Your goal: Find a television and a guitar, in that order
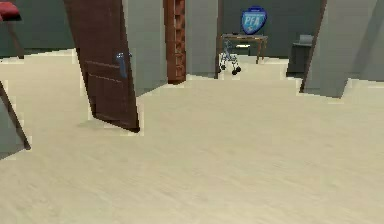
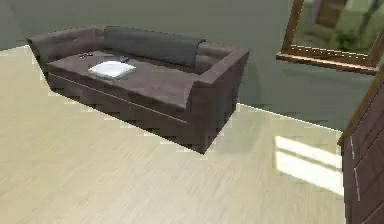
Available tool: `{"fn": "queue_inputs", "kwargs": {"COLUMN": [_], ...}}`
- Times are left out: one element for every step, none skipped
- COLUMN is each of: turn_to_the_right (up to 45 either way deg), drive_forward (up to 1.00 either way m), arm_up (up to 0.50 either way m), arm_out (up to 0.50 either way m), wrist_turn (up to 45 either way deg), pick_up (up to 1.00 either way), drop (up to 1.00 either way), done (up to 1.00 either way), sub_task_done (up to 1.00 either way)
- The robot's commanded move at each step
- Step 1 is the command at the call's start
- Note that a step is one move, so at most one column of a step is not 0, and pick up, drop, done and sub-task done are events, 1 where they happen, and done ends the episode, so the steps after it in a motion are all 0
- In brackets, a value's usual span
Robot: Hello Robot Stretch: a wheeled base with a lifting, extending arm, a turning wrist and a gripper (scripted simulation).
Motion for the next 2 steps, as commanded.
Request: {"fn": "queue_inputs", "kwargs": {"turn_to_the_right": [21.0,0.0], "drive_forward": [0.0,1.0], "arm_up": [0.0,0.0], "arm_out": [0.0,0.0], "wrist_turn": [0.0,0.0], "pick_up": [0.0,0.0], "drop": [0.0,0.0], "done": [0.0,0.0], "sub_task_done": [0.0,0.0]}}
